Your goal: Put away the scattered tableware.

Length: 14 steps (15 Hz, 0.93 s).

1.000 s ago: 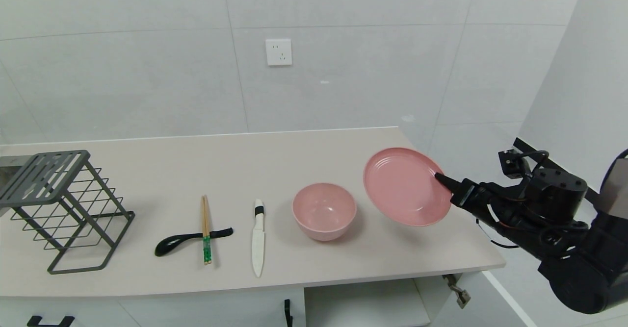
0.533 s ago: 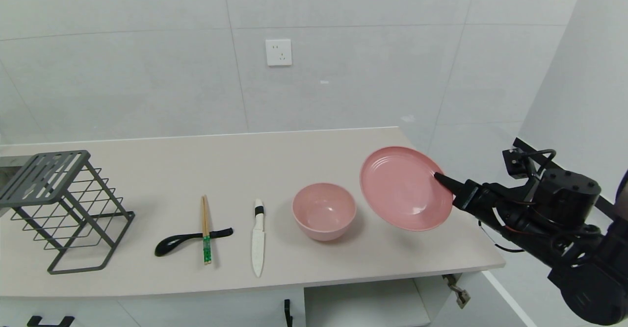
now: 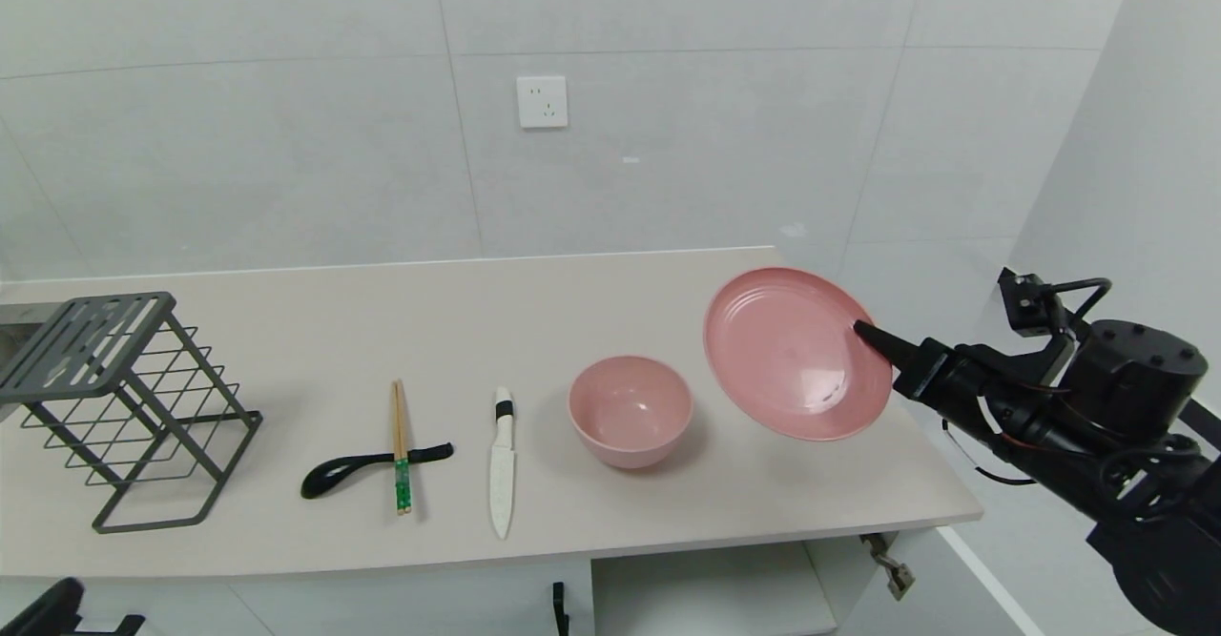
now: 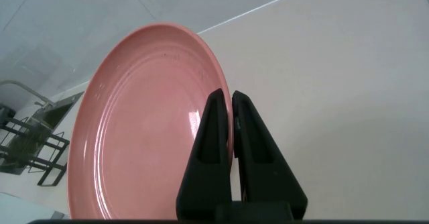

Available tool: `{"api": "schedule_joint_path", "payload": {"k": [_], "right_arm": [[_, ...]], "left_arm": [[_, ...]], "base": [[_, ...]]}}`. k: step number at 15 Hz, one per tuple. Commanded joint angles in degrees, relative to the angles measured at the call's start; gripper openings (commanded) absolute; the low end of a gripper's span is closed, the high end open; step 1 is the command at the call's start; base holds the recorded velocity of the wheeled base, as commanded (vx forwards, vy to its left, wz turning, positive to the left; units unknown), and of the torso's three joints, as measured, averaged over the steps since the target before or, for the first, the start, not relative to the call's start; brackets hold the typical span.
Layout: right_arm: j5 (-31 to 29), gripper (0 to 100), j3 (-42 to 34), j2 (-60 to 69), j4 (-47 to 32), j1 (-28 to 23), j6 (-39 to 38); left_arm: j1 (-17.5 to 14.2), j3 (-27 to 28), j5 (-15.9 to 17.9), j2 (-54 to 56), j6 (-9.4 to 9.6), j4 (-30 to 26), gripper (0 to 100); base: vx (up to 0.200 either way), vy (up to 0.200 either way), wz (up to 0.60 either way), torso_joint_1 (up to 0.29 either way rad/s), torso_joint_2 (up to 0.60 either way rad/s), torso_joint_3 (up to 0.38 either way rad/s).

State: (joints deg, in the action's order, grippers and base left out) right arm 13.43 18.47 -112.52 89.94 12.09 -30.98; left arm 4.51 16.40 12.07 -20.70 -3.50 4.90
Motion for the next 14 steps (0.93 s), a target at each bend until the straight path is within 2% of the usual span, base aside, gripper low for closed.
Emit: {"api": "schedule_joint_path", "payload": {"k": [1,3,4,5,14], "right_arm": [[0.01,0,-0.01,0.72,0.06,-0.76,0.04],[0.10,0,0.34,0.99,0.06,-1.99,0.04],[0.10,0,0.34,0.99,0.06,-2.86,0.04],[0.10,0,0.34,0.99,0.06,-3.30,0.04],[0.10,0,0.43,0.63,0.06,-3.13,0.04]], "left_arm": [[0.76,3.03,4.89,-13.67,-1.16,0.99,100],[0.85,3.73,6.92,-19.73,-2.04,3.01,100],[0.85,3.91,8.76,-23.42,-4.15,5.56,100],[0.85,3.91,9.99,-25.71,-4.94,7.32,100],[2.96,8.39,10.08,-41.18,-5.20,10.13,100]], "base": [[0.000,0.000,0.00,0.000,0.00,0.000],[0.000,0.000,0.00,0.000,0.00,0.000],[0.000,0.000,0.00,0.000,0.00,0.000],[0.000,0.000,0.00,0.000,0.00,0.000],[0.000,0.000,0.00,0.000,0.00,0.000]]}}
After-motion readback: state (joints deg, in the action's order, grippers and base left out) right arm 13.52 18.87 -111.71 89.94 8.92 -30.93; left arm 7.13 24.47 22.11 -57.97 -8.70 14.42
